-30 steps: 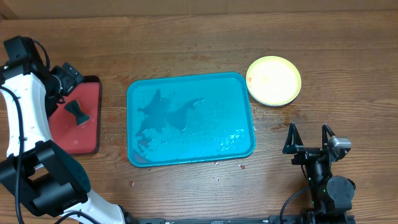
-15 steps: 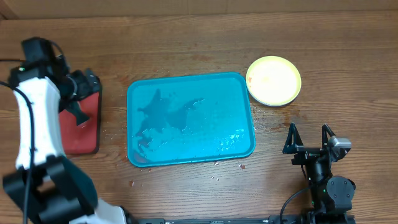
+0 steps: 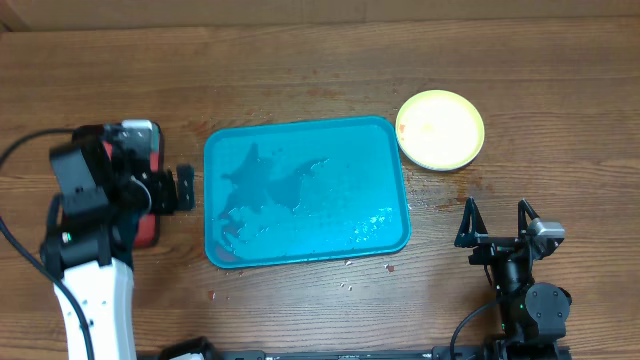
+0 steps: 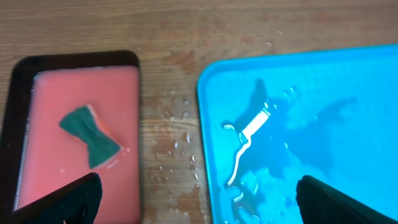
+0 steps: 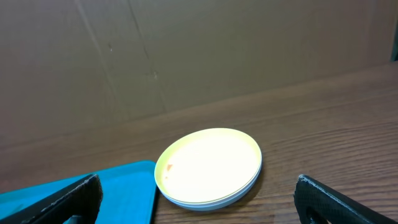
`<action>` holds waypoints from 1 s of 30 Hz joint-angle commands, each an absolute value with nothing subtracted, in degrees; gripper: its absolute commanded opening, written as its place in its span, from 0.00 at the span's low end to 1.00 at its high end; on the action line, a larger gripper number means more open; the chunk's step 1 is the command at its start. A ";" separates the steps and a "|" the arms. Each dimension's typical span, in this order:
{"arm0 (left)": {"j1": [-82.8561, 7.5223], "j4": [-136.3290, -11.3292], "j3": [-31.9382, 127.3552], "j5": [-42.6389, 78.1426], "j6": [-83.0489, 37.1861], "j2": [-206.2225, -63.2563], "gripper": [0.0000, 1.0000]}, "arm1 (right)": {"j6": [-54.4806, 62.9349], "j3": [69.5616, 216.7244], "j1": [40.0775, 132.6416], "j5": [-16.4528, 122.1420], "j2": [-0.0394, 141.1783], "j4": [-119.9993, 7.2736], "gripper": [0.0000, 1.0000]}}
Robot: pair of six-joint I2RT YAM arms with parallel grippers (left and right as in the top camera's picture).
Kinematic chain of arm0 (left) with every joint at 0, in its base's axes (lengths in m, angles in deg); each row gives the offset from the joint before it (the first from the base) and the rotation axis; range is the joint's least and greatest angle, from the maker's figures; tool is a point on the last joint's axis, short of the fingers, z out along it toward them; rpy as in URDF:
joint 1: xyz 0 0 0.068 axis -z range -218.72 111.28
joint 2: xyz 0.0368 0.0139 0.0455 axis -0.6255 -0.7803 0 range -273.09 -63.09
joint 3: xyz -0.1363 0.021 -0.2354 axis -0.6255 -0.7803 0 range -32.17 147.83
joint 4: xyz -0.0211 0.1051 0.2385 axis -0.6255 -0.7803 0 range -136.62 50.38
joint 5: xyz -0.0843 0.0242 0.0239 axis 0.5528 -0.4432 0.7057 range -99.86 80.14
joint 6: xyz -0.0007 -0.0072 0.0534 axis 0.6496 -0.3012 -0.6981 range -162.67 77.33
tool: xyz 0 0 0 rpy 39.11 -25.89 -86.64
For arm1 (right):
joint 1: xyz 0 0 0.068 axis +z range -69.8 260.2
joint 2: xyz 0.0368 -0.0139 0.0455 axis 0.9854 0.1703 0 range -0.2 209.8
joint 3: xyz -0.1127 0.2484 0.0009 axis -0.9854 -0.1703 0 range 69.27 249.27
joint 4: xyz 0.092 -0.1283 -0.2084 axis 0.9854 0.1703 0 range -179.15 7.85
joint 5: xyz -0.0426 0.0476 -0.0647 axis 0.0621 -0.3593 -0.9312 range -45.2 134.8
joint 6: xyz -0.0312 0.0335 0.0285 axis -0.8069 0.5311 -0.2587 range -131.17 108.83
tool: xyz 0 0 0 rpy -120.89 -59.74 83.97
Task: Clean dirty plates on tray and stack at the side
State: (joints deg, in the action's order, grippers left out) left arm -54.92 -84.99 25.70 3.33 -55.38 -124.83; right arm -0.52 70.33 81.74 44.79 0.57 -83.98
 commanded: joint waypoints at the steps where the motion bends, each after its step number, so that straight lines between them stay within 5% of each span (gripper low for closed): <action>1: -54.90 -83.48 22.25 7.98 -58.96 -121.29 0.99 | -0.76 69.74 82.02 44.83 -0.04 -84.33 1.00; 30: -47.12 -31.31 -25.82 9.27 -49.74 -87.52 1.00 | -0.73 69.74 82.02 44.83 -0.04 -84.33 1.00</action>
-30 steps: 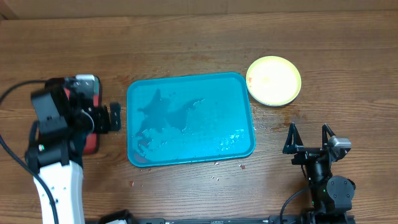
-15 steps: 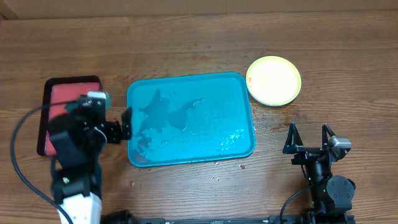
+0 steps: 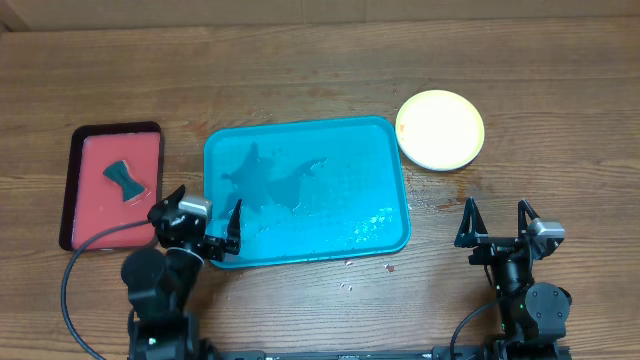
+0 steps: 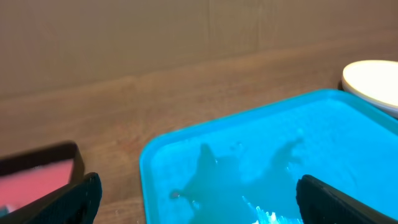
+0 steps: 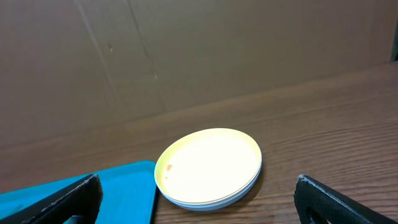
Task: Clean dirty plates on tray and stack at the side
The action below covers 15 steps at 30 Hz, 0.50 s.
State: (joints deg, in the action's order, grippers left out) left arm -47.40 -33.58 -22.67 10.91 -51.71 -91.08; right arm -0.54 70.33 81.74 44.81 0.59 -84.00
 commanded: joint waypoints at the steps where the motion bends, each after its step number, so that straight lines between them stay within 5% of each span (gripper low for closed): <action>1: -47.03 -30.45 -26.76 8.57 -48.60 -86.49 1.00 | -0.73 69.74 82.02 44.83 -0.02 -84.33 1.00; 15: -41.13 -38.02 -31.89 -4.37 -43.71 -70.93 1.00 | -0.76 69.74 82.02 44.83 -0.02 -84.33 1.00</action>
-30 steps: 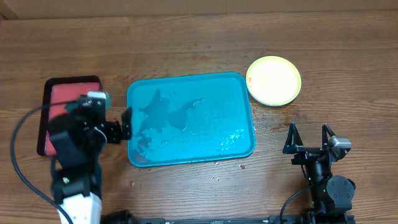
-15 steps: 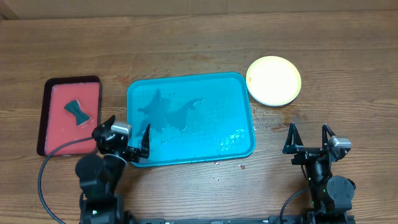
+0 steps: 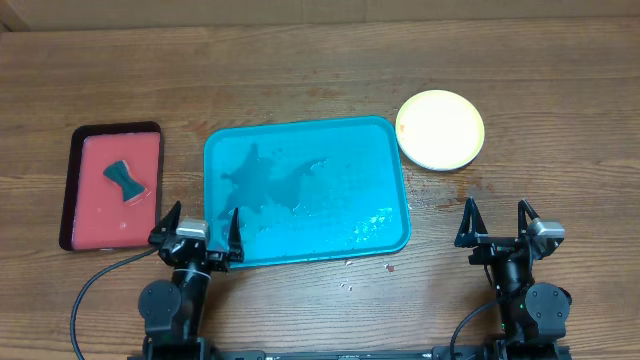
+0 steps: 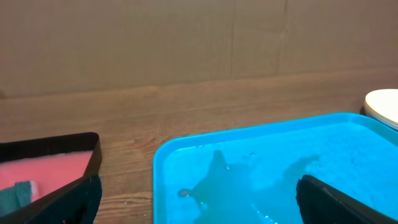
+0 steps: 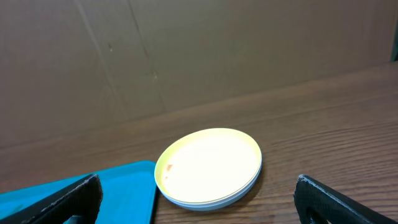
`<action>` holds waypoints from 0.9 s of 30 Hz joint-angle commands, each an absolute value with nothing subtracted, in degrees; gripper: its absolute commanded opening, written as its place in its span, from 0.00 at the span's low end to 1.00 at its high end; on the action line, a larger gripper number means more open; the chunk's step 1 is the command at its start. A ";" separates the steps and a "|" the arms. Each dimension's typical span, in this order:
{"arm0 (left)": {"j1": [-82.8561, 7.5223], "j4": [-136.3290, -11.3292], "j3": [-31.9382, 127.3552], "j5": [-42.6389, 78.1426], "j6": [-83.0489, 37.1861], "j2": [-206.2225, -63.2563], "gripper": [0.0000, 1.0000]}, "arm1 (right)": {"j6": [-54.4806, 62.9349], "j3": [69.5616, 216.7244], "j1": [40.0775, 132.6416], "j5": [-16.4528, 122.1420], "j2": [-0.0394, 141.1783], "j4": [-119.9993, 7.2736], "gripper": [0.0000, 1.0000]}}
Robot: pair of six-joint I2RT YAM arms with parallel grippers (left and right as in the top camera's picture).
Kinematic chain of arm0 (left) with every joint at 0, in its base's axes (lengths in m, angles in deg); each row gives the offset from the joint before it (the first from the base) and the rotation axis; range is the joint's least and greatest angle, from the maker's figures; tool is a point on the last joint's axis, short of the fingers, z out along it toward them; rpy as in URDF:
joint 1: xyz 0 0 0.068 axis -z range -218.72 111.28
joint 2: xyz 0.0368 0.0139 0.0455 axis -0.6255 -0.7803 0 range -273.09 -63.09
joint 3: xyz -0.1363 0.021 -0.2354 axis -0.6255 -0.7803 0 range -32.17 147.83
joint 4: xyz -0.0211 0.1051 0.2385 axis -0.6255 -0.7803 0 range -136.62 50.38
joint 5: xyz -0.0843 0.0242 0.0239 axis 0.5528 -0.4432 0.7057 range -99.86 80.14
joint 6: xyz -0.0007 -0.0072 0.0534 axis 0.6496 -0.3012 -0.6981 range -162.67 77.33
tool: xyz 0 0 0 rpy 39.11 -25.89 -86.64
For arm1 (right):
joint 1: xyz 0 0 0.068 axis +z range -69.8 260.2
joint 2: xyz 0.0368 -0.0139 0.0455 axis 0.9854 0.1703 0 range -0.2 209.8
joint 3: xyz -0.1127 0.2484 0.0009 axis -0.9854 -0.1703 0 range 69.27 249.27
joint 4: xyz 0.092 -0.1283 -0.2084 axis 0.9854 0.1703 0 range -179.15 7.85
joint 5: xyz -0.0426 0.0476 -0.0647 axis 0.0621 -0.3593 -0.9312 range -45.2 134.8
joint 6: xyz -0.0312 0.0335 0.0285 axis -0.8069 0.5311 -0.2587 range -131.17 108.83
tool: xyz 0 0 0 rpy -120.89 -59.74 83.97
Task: Clean dirty plates on tray and stack at the side
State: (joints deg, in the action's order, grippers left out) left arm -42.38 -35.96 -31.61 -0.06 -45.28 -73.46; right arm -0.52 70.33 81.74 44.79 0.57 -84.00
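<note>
The blue tray (image 3: 390,150) lies wet in the middle of the table, with no plate on it. It shows as the tray (image 4: 186,149) in the left wrist view too. A stack of pale yellow plates (image 3: 440,129) sits just right of its far corner, also seen as the plates (image 5: 211,167) from the right wrist. My left gripper (image 3: 198,232) rests open at the tray's near left corner, holding nothing. My right gripper (image 3: 497,222) rests open near the table's front right, empty.
A dark dish of pink liquid (image 3: 110,195) stands left of the tray, with a green sponge (image 3: 125,179) lying in it. Water drops and small crumbs (image 3: 347,286) dot the wood in front of the tray. A brown cardboard wall backs the table.
My left gripper has shifted slightly left and settled lower at the tray's near left corner; its view is now level and takes in the pink dish. The right arm has not moved.
My left arm was first over the pink dish, gripper open, the sponge lying in the liquid below. Then it was back near the table's front edge by the tray's left corner. Now it rests there. The right gripper and the plates stayed put throughout.
</note>
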 commanded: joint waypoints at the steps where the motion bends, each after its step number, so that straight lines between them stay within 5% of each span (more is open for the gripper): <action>1: -40.85 -39.26 -31.89 -4.61 -43.71 -70.08 1.00 | -0.76 69.74 82.02 44.83 -0.02 -84.33 1.00; 27: -39.08 -43.96 -31.89 -7.47 -42.00 -63.32 1.00 | -0.73 69.74 82.02 44.83 -0.04 -84.33 1.00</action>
